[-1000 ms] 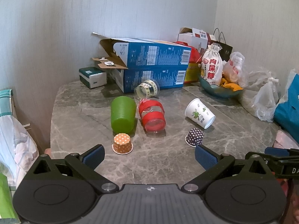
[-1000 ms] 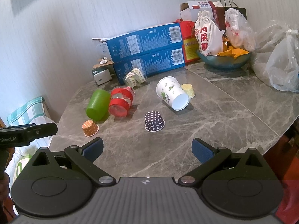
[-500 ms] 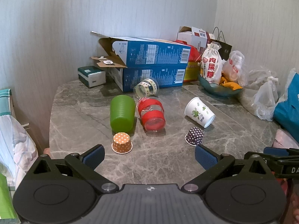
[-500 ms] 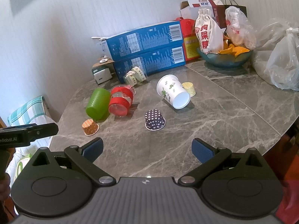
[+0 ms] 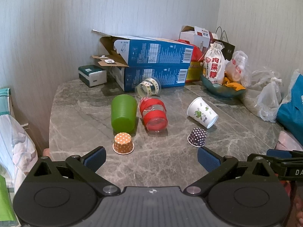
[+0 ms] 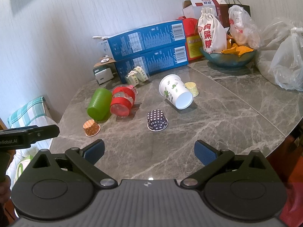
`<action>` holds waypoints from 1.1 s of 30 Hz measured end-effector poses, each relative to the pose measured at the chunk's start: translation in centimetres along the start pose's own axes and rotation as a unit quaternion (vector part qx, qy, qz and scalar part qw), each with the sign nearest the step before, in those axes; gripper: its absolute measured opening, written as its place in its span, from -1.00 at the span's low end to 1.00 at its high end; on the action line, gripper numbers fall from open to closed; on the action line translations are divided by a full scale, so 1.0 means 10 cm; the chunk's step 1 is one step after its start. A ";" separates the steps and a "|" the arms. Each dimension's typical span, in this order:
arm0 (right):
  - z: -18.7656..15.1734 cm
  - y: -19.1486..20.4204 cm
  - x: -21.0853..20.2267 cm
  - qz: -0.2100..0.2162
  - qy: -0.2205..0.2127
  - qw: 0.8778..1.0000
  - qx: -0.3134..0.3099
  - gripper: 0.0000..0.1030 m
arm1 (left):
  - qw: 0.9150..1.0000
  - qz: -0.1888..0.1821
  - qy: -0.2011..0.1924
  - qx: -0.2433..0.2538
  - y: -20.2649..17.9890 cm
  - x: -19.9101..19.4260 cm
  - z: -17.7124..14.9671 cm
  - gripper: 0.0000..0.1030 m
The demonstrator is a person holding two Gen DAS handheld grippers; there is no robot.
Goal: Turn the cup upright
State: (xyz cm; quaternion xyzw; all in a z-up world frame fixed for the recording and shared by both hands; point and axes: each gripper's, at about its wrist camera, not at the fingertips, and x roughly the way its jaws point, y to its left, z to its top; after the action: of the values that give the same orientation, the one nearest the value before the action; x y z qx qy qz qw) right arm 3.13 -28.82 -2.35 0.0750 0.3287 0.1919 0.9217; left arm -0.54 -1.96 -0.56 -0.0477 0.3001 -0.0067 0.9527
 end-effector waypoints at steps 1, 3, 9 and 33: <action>0.00 0.00 0.00 0.000 0.000 1.000 0.000 0.98 | 1.000 0.000 0.000 0.000 0.00 0.00 0.00 1.00; -0.01 0.01 0.02 -0.002 0.001 1.000 0.000 0.98 | 1.000 0.000 0.000 0.000 0.00 0.00 0.00 1.00; -0.01 0.01 0.03 -0.001 0.003 1.000 0.000 0.98 | 1.000 -0.002 0.003 -0.002 0.02 0.02 -0.02 1.00; 0.06 0.16 0.20 -0.017 0.025 1.000 -0.004 0.98 | 1.000 -0.014 0.015 -0.007 0.25 0.21 -0.01 1.00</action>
State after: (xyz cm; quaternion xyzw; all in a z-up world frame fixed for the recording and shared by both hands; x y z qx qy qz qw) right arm 4.43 -26.59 -2.66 0.0609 0.3517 0.1789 0.9168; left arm 1.07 0.47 -2.03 -0.0589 0.3141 -0.0186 0.9474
